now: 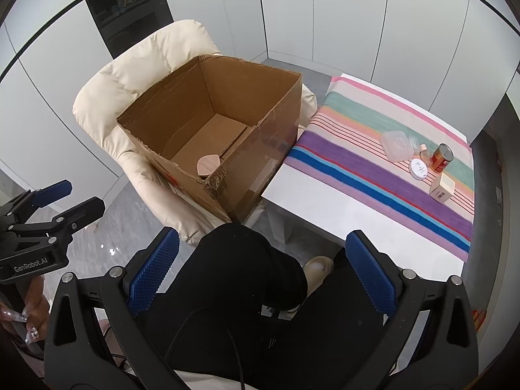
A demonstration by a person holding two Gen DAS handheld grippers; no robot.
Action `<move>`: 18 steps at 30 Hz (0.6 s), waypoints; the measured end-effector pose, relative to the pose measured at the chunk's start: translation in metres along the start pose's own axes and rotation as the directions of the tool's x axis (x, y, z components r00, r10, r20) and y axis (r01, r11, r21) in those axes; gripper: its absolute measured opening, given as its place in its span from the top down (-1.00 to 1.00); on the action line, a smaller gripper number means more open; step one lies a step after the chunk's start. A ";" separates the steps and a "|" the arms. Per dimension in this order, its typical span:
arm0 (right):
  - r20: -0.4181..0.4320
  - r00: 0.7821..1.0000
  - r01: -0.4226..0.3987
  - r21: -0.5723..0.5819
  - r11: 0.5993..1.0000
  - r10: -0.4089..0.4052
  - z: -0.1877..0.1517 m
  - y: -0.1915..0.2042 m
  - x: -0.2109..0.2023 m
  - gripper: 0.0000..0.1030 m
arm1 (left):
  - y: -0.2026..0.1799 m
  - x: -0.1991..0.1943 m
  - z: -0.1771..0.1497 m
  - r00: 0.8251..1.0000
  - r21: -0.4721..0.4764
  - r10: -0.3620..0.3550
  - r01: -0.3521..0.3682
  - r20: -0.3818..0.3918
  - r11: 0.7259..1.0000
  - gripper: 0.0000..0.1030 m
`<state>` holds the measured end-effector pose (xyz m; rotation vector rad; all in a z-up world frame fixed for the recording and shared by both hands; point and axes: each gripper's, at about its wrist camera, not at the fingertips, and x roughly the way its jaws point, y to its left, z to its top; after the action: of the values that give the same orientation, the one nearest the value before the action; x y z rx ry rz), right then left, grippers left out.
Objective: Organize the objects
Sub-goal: 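Withdraw both open tools from the box back toward the table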
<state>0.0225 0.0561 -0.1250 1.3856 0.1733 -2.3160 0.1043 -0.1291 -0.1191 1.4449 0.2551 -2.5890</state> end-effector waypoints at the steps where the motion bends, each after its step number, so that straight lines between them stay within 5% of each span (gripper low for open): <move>1: 0.000 1.000 0.000 0.005 1.000 0.000 0.000 -0.001 0.000 -1.00 | 0.000 0.001 0.000 1.000 0.000 0.000 0.000 -0.005 1.000 -0.78; 18: 0.010 0.997 0.078 0.127 0.989 -0.080 -0.019 -0.051 -0.017 -1.00 | -0.056 0.018 0.016 0.996 0.121 -0.080 0.082 -0.025 0.989 -0.78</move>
<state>0.0235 0.1129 -0.1257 1.4452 0.0796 -2.4395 0.0695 -0.0790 -0.1224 1.5320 0.1643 -2.6991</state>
